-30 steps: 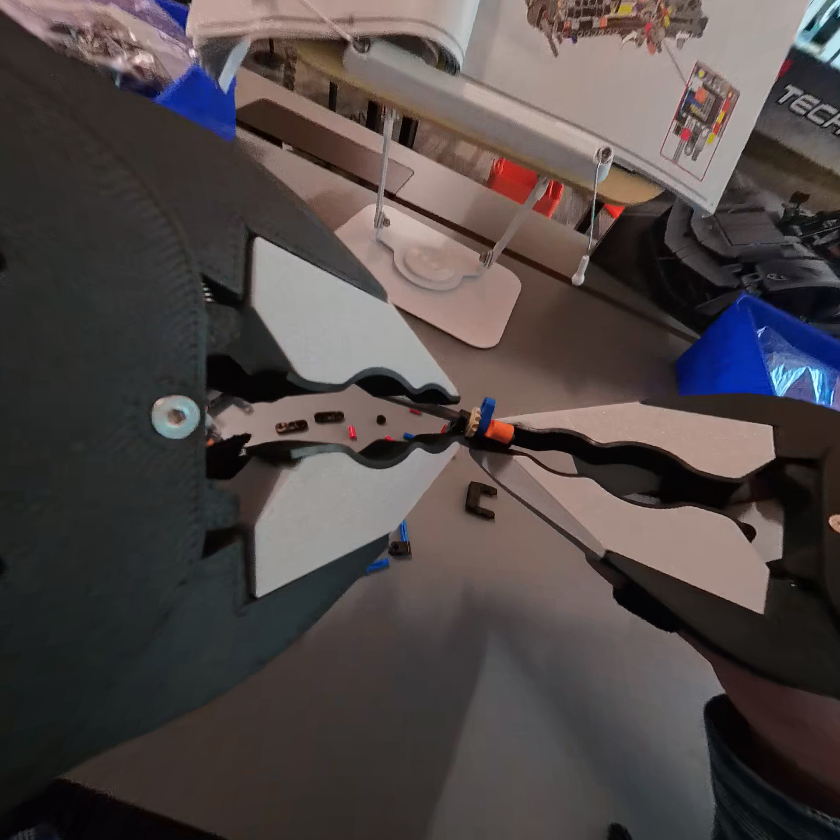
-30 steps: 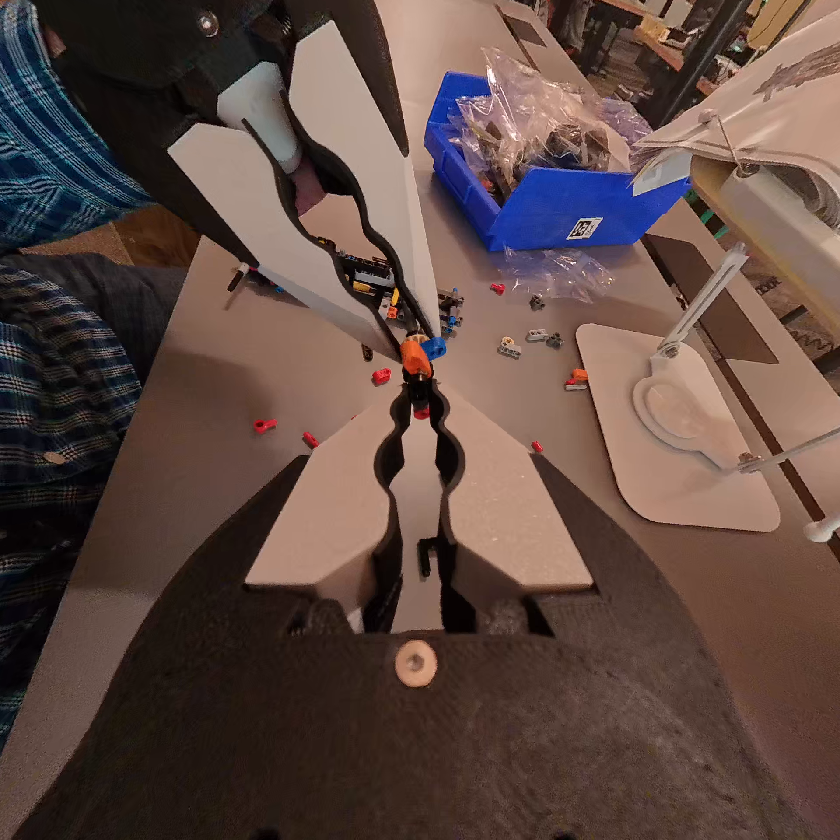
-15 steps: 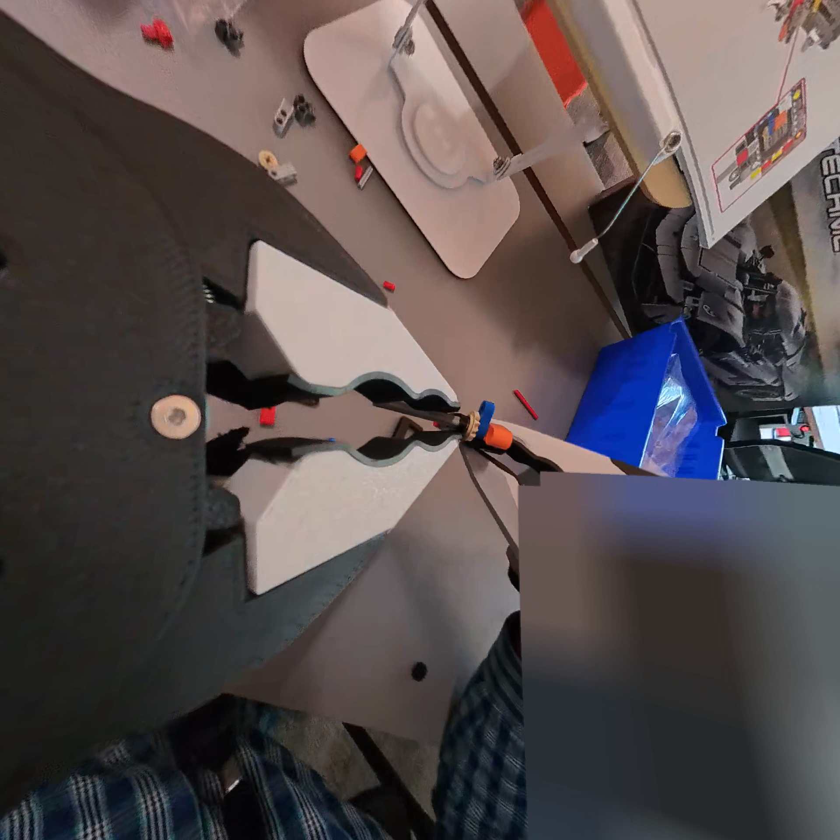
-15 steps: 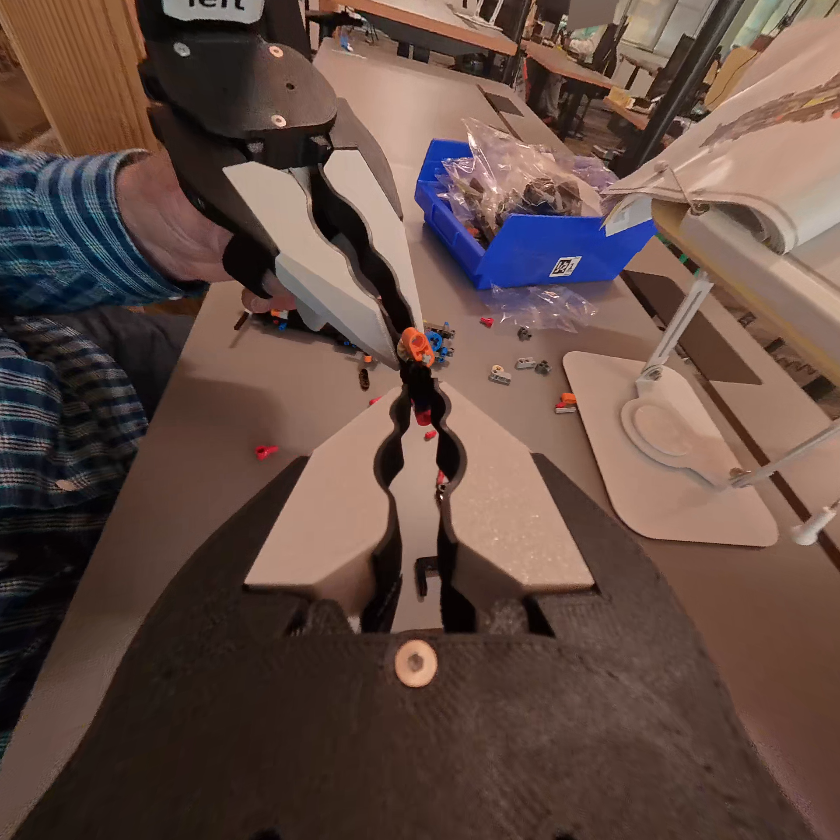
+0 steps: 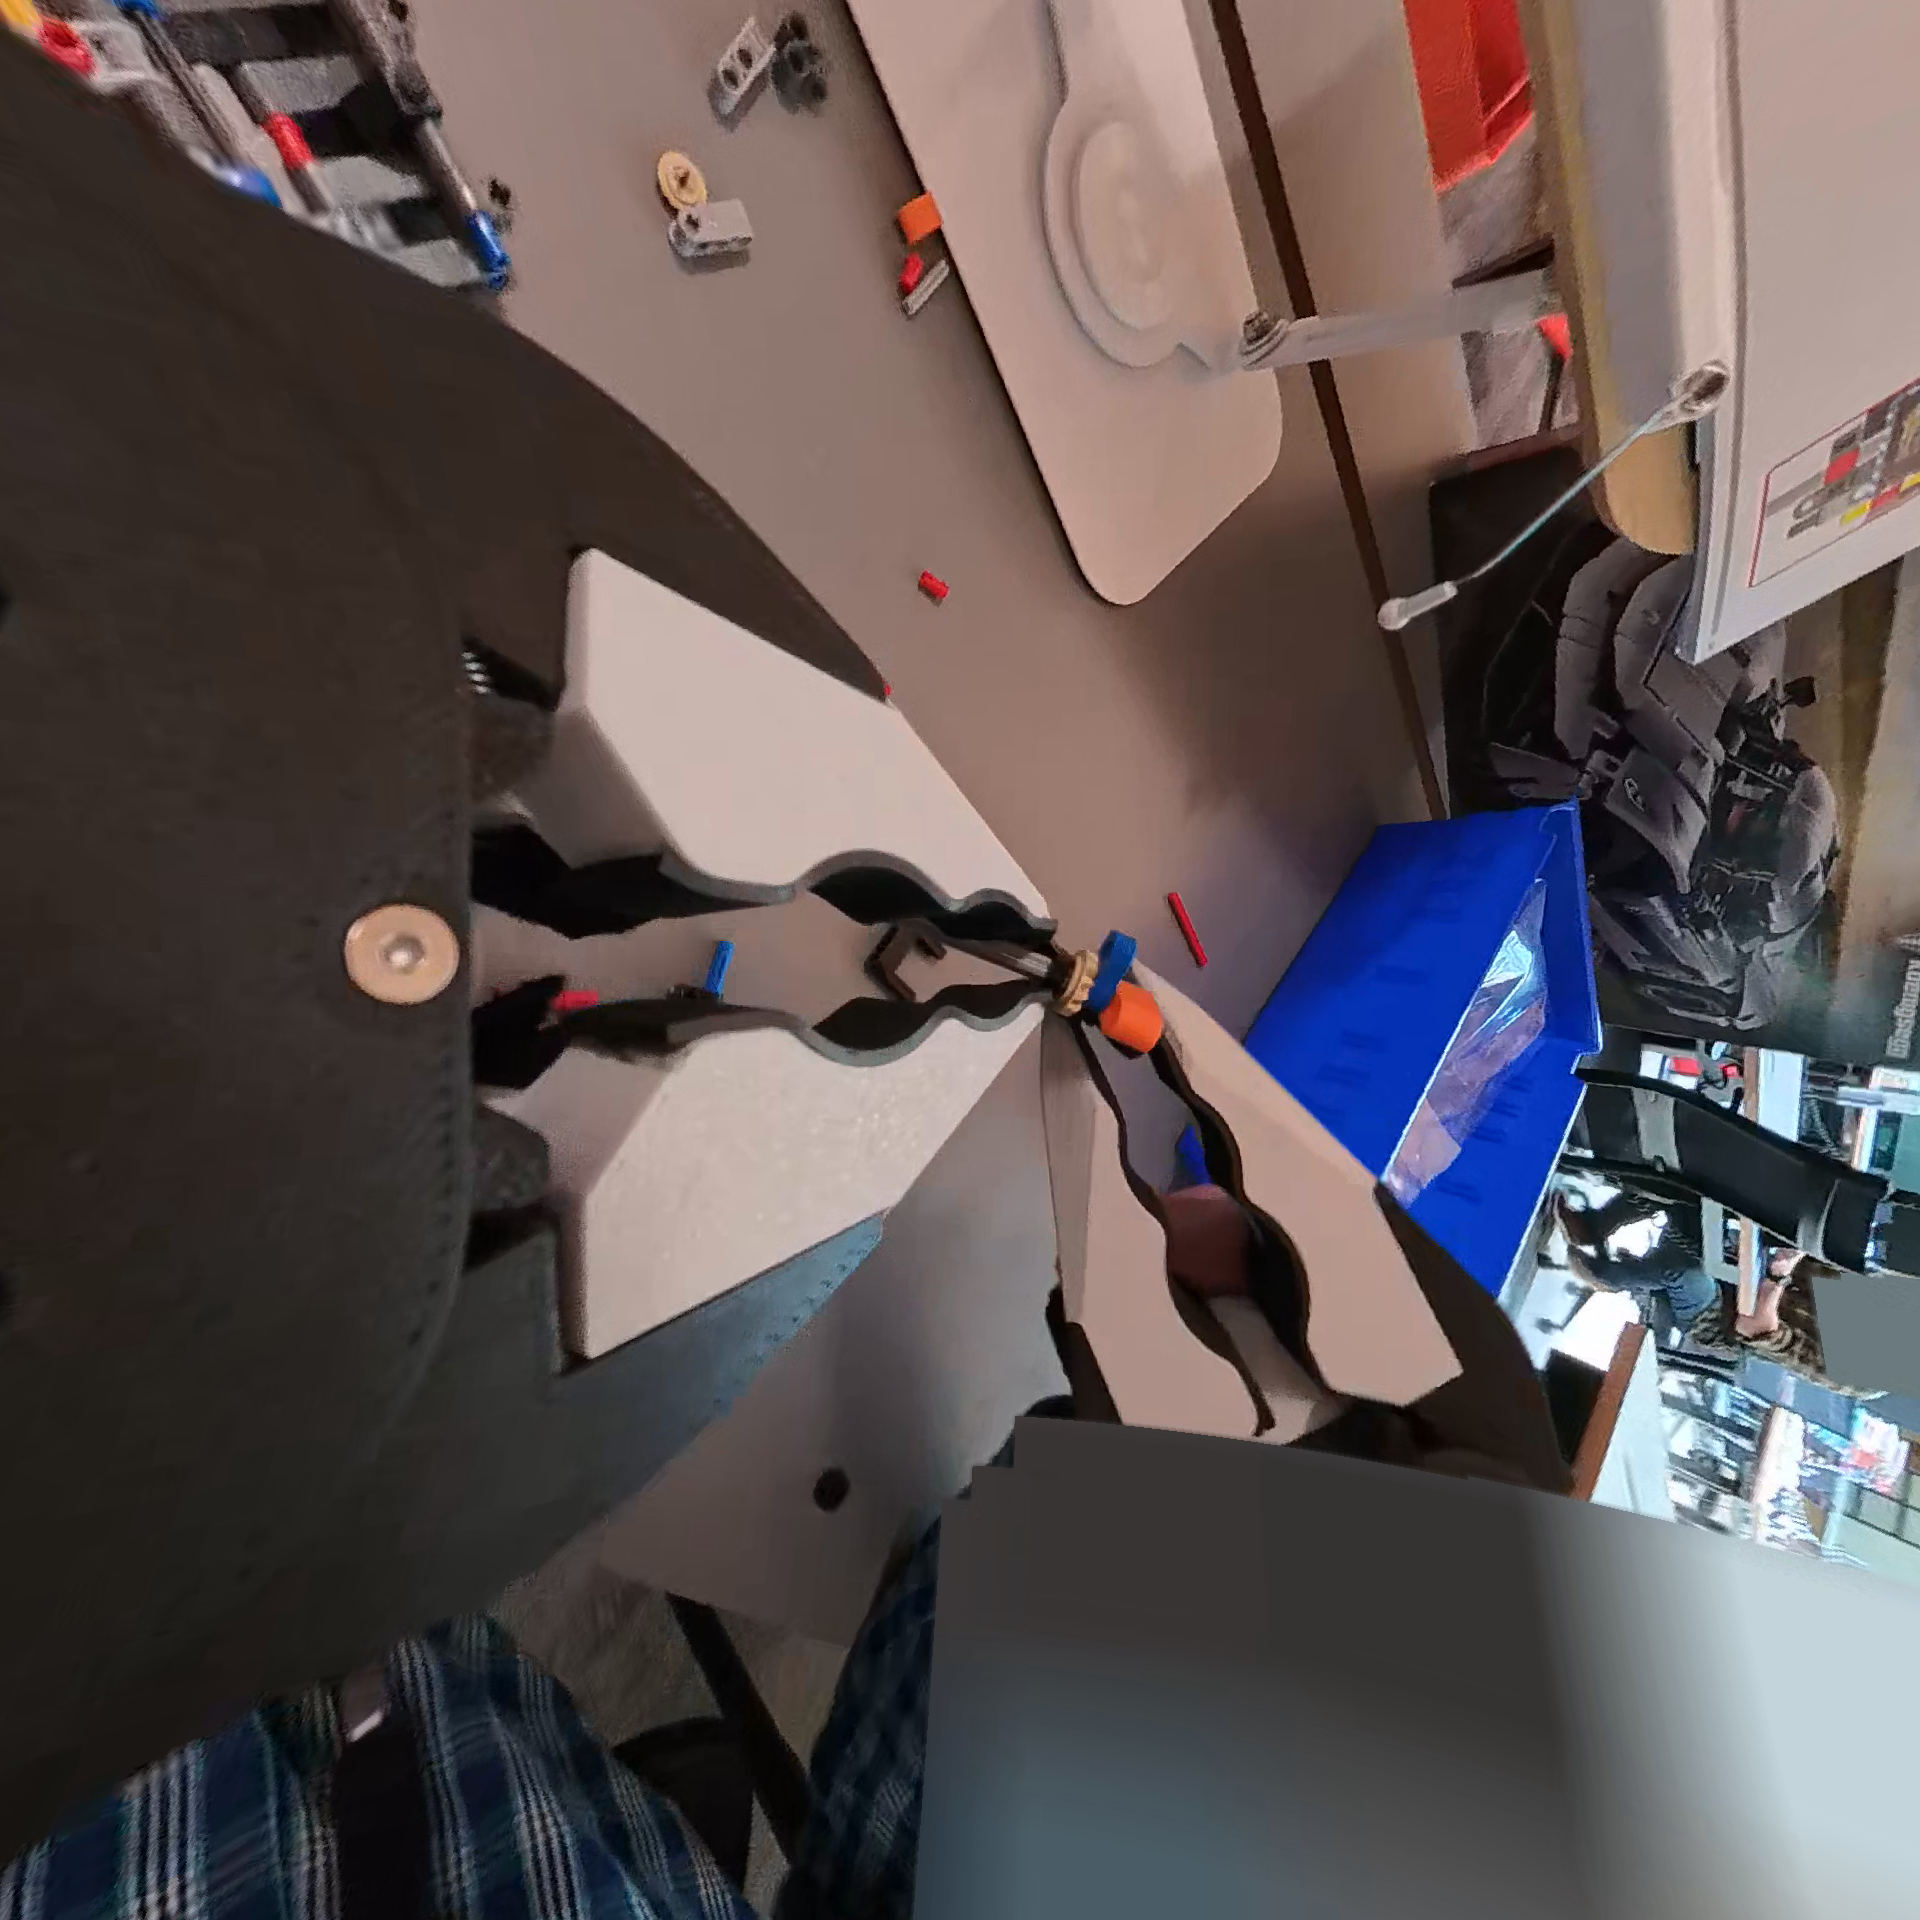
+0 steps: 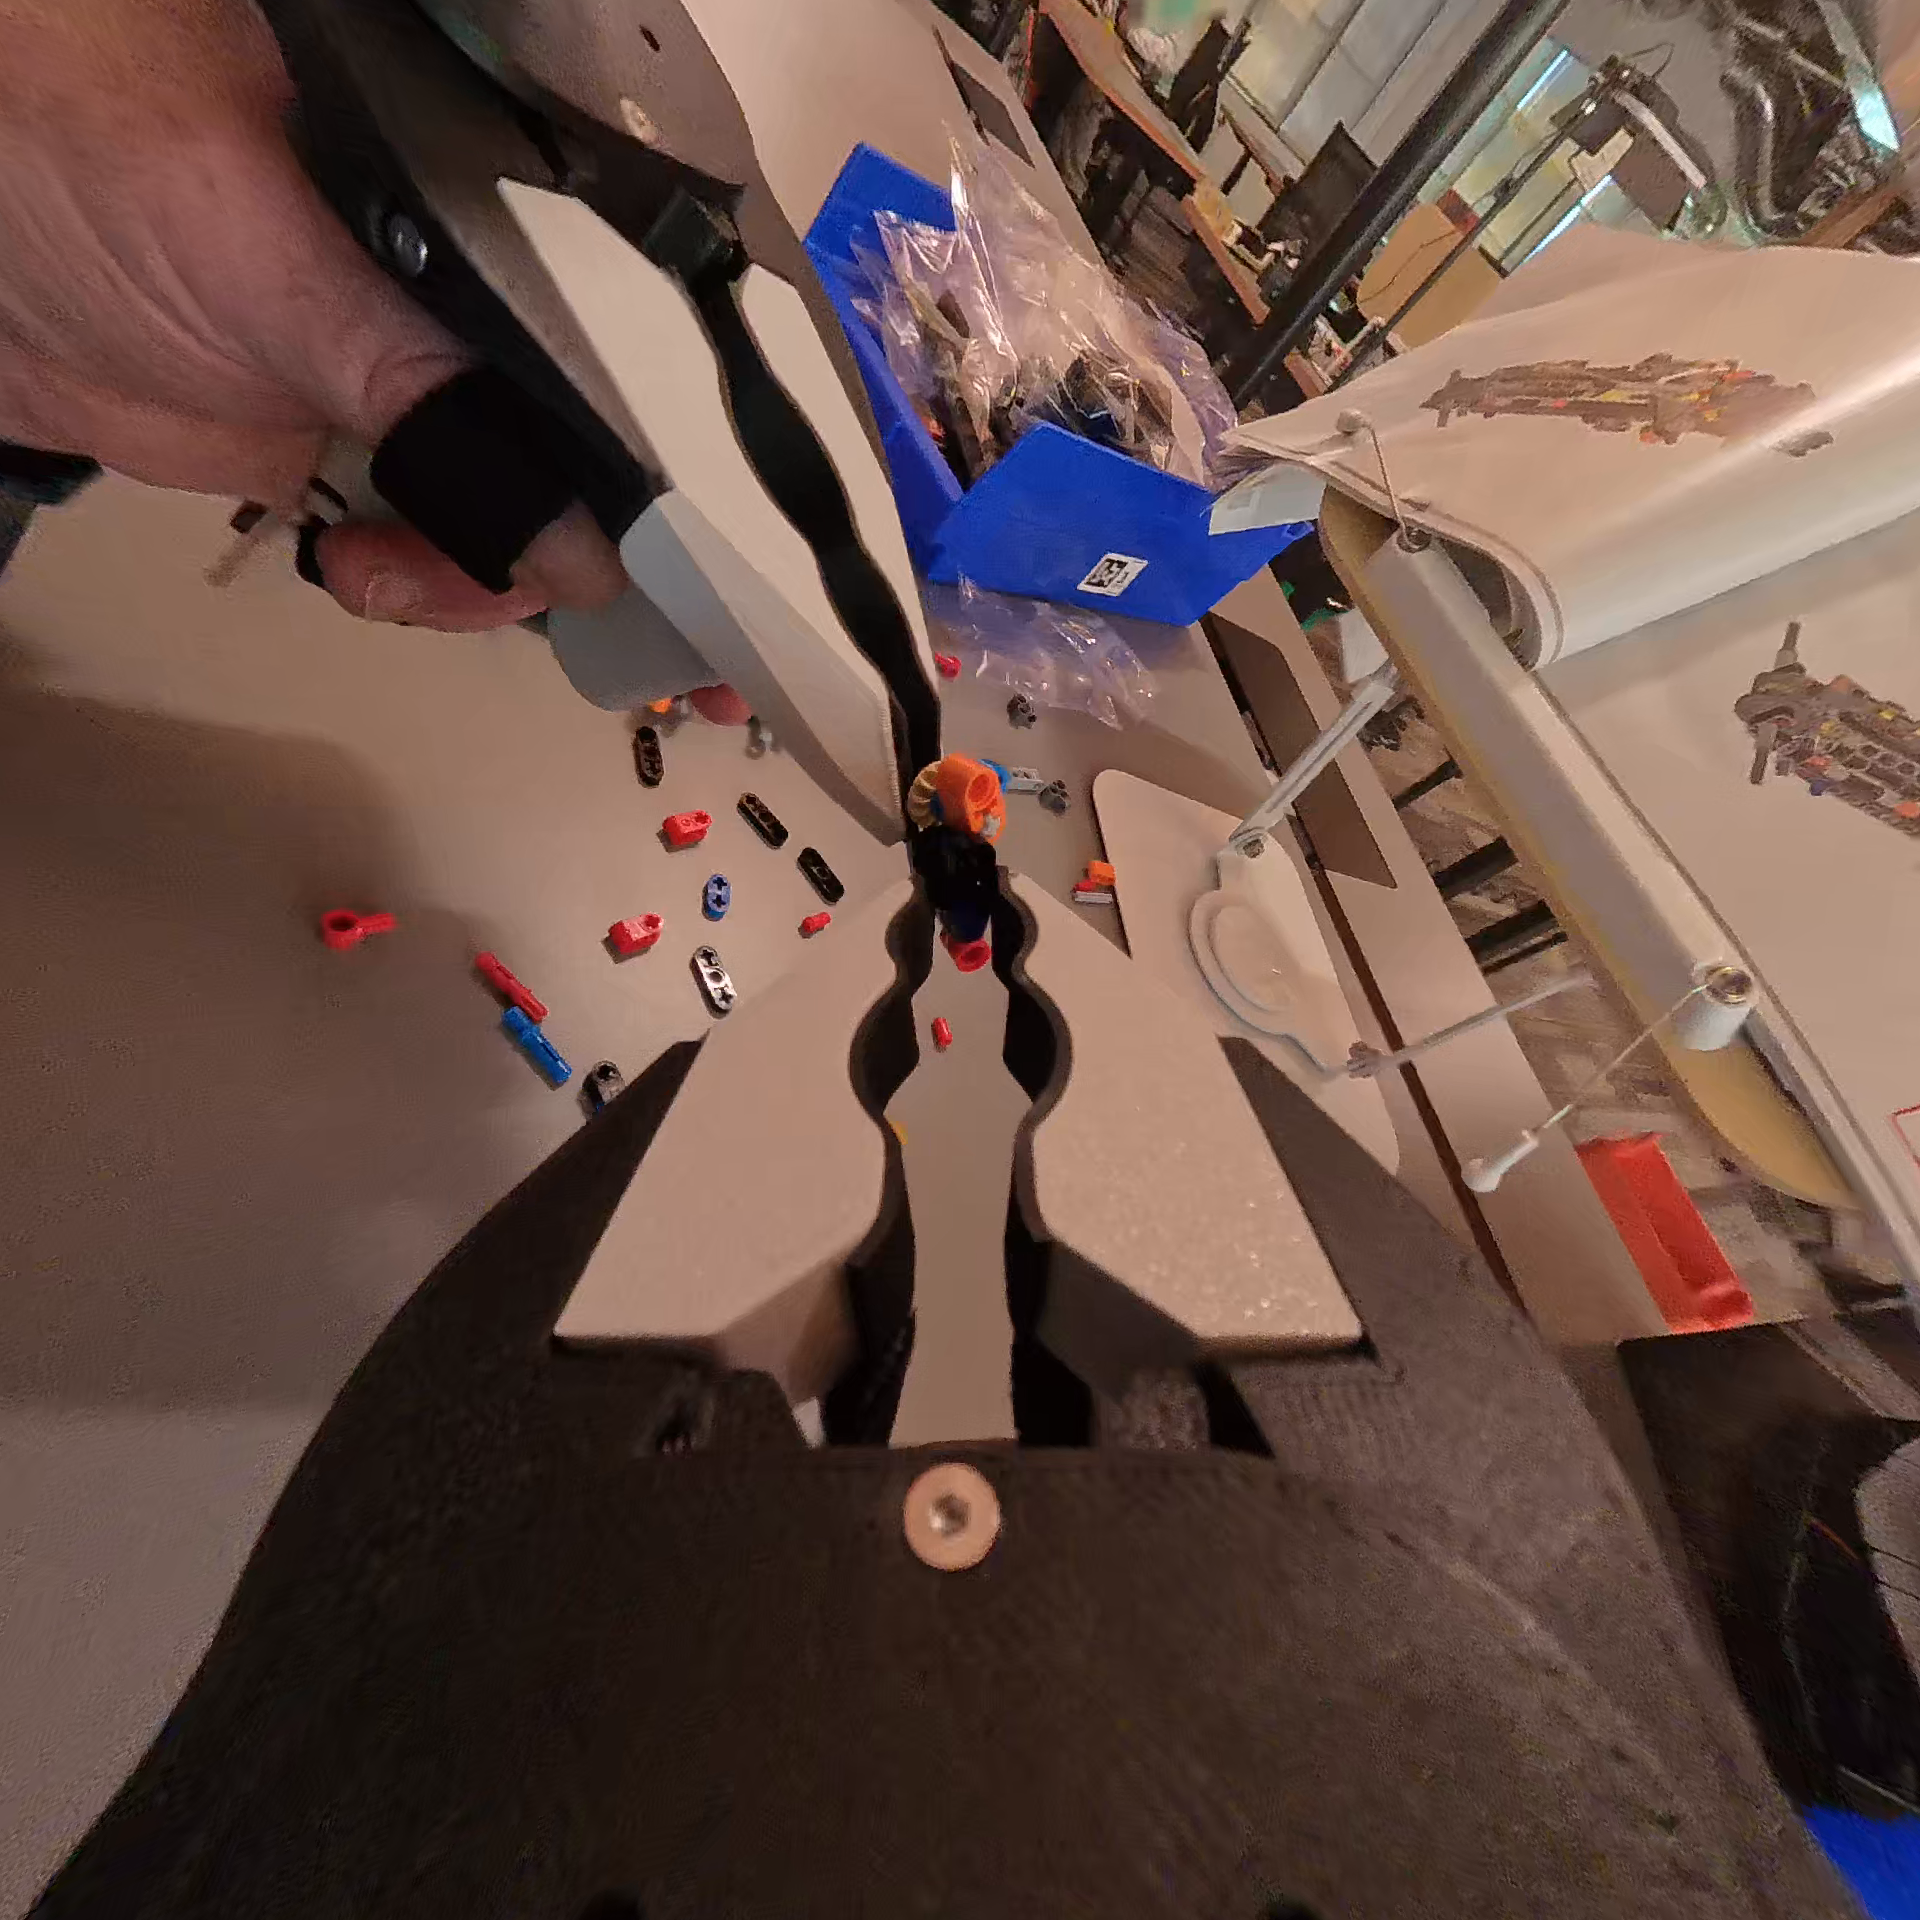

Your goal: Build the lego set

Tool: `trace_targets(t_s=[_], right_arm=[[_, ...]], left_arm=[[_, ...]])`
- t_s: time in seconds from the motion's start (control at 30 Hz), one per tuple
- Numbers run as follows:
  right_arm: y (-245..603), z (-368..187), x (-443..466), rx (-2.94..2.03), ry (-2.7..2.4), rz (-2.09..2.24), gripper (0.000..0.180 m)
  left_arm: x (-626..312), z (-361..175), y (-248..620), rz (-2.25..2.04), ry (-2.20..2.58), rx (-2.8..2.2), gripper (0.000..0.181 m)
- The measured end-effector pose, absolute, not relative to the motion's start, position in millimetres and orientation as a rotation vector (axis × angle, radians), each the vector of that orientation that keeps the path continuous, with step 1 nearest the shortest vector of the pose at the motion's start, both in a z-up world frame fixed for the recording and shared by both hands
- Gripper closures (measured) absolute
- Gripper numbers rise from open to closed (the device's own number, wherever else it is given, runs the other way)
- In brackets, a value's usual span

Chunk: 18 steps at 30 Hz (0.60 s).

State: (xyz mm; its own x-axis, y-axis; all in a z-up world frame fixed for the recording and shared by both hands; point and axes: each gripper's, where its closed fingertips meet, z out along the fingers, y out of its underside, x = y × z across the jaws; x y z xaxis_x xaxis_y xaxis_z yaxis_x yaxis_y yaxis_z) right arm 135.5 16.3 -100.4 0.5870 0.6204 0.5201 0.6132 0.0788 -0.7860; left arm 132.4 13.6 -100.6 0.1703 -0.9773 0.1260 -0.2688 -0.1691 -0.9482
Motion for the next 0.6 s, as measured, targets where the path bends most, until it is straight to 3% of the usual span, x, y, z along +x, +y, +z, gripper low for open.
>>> trace_targets(t_s=[0.27, 0.5, 0.6], right_arm=[[11.8, -94.2, 140.4, -1.618, -0.983, 0.287, 0.165], [10.4, -92.2, 140.2, -1.551, -1.049, 0.132, 0.156], [12.5, -97.2, 140.8, -1.559, -1.077, 0.105, 0.164]], left_arm=[[136.2, -102.2, 9.0, -0.716, 1.363, -1.401, 0.179], [141.2, -106.0, 4.3, -0.836, 1.354, -1.420, 0.179], [140.4, -108.9, 6.1, -0.882, 1.348, -1.444, 0.179]])
